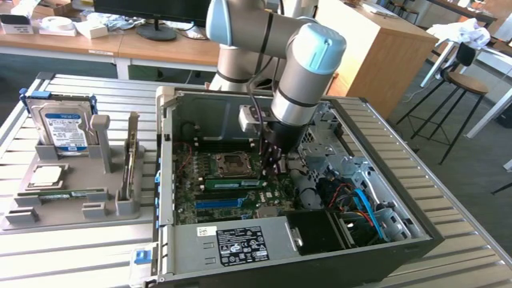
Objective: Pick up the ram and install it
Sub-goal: 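Press down the ram until it locks into place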
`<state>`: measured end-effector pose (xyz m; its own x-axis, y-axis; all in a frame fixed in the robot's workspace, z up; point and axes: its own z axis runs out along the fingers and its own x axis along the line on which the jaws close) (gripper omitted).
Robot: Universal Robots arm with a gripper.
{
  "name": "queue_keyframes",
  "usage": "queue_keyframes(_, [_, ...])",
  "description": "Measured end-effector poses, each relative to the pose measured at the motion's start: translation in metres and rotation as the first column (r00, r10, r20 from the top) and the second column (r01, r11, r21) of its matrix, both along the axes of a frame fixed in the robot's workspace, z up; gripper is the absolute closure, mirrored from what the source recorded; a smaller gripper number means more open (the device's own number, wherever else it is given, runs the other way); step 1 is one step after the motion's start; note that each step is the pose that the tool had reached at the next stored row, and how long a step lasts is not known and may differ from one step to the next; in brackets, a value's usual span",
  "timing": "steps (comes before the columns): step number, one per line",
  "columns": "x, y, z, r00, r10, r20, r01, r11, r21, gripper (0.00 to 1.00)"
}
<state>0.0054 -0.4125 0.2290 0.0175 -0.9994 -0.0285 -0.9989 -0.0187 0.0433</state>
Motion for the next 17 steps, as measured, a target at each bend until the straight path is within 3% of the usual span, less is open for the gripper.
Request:
queue_keyframes(10, [0.000, 0.0000, 0.0163, 1.0000, 0.000, -0.0003, 0.000, 1.0000, -0.0001, 0.90])
queue_keyframes(17, [0.000, 0.0000, 0.0199, 1.0000, 0.000, -0.0002, 0.000, 1.0000, -0.0001, 0.90])
